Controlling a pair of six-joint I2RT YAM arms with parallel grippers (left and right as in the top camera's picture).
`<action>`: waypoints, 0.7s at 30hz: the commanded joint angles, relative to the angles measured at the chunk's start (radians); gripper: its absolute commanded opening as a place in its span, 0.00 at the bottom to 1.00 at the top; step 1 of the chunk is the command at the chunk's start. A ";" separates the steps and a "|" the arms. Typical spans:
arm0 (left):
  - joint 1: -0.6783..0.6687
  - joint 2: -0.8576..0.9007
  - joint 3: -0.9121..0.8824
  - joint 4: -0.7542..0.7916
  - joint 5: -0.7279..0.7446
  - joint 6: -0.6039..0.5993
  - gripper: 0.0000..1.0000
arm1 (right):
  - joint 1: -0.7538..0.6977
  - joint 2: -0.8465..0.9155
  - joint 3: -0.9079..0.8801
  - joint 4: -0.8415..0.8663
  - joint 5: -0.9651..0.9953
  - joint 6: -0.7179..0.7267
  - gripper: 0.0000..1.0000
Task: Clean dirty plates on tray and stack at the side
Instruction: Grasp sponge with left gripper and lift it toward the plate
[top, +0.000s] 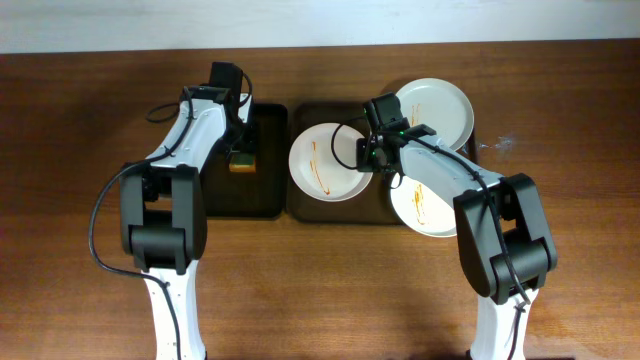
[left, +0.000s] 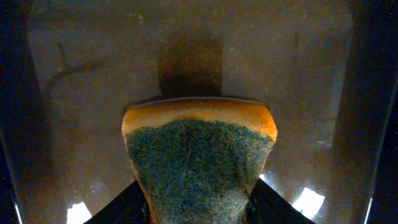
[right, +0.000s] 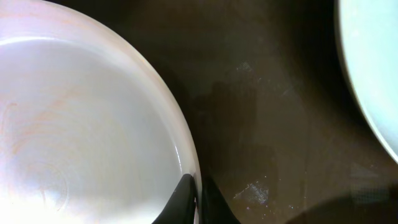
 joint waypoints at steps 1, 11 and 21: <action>-0.006 0.031 0.004 -0.006 -0.010 -0.007 0.42 | 0.011 0.038 -0.013 -0.005 -0.021 -0.002 0.04; -0.013 -0.060 0.104 -0.192 0.010 0.028 0.00 | 0.011 0.038 -0.013 -0.016 -0.053 -0.003 0.04; -0.024 -0.119 0.109 -0.235 0.299 0.103 0.00 | -0.096 0.038 -0.013 -0.080 -0.336 -0.005 0.04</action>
